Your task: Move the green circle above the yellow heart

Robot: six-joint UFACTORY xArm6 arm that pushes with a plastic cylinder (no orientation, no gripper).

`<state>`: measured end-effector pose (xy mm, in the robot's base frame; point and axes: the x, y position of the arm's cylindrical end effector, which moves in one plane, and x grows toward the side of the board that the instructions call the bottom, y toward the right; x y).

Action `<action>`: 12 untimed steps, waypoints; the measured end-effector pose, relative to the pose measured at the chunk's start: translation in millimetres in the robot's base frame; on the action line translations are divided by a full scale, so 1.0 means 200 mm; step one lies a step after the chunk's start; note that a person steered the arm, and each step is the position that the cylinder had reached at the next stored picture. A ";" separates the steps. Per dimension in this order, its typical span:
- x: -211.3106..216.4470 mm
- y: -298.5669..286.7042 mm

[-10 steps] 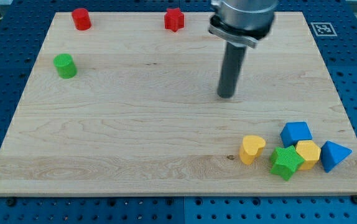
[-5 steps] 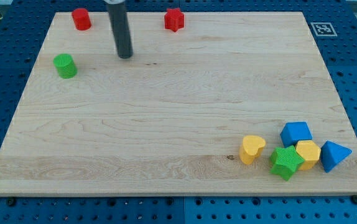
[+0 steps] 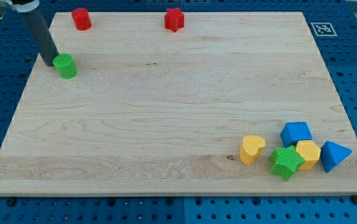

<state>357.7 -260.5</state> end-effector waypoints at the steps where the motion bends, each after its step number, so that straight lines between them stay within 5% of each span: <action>1: 0.00 0.01; 8: 0.32 0.38; 12: 0.48 1.01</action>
<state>453.9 -59.2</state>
